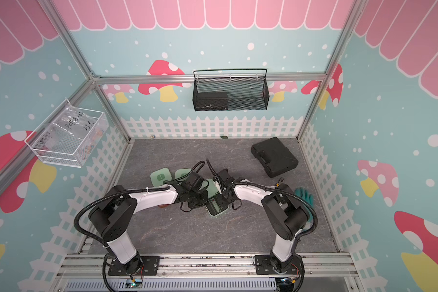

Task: Organize nail clipper sets
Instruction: Place the nail clipper in the storage box.

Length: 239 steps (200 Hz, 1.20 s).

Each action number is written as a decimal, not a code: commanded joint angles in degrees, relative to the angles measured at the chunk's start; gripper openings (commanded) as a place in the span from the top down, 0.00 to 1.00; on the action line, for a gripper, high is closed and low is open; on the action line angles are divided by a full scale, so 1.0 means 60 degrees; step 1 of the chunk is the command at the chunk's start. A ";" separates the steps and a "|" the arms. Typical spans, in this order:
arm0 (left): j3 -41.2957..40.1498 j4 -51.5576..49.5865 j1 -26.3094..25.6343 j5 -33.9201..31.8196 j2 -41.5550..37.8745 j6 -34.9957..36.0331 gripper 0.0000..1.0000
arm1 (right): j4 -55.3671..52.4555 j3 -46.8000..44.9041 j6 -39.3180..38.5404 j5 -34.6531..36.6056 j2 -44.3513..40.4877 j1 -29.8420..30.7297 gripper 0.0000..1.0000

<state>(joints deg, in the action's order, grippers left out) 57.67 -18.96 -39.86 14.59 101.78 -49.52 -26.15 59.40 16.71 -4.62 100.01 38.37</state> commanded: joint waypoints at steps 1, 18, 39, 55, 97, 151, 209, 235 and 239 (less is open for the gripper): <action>-0.0047 -0.0443 0.0095 -0.0253 0.0041 -0.0096 1.00 | -0.1553 -0.0118 -0.0134 0.0110 -0.0093 0.0079 0.78; -0.0032 -0.0443 0.0095 -0.0250 0.0072 -0.0083 1.00 | -0.1700 0.0036 -0.0148 0.0120 -0.0266 0.0072 0.78; -0.0002 -0.0443 0.0095 -0.0243 0.0088 -0.0086 1.00 | -0.1848 0.0271 -0.0192 0.0011 -0.0449 0.0080 0.78; 0.0027 -0.0443 0.0092 -0.0220 0.0117 -0.0068 1.00 | -0.1893 0.0447 -0.0221 -0.0076 -0.0561 0.0074 0.77; 0.0085 -0.0443 0.0095 -0.0195 0.0147 -0.0053 1.00 | -0.1441 0.0974 -0.0220 -0.0079 -0.0544 0.0058 0.85; 0.0071 -0.0443 0.0095 -0.0185 0.0132 -0.0079 1.00 | -0.0521 0.1437 -0.0295 -0.0489 0.0293 -0.0062 0.93; 0.0042 -0.0443 0.0103 -0.0183 0.0132 -0.0053 1.00 | -0.0035 0.1341 -0.0252 -0.0577 0.0877 -0.0202 0.95; 0.0027 -0.0443 0.0100 -0.0178 0.0147 -0.0053 1.00 | 0.0190 0.1058 -0.0152 -0.0633 0.0954 -0.0228 0.96; 0.0027 -0.0438 0.0105 -0.0183 0.0147 -0.0053 1.00 | 0.0232 0.0988 -0.0127 -0.0649 0.0954 -0.0227 0.96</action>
<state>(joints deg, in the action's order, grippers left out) 57.78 -19.07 -39.86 14.63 101.80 -49.50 -26.61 67.18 15.90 -7.60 104.92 37.30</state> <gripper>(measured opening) 0.049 0.048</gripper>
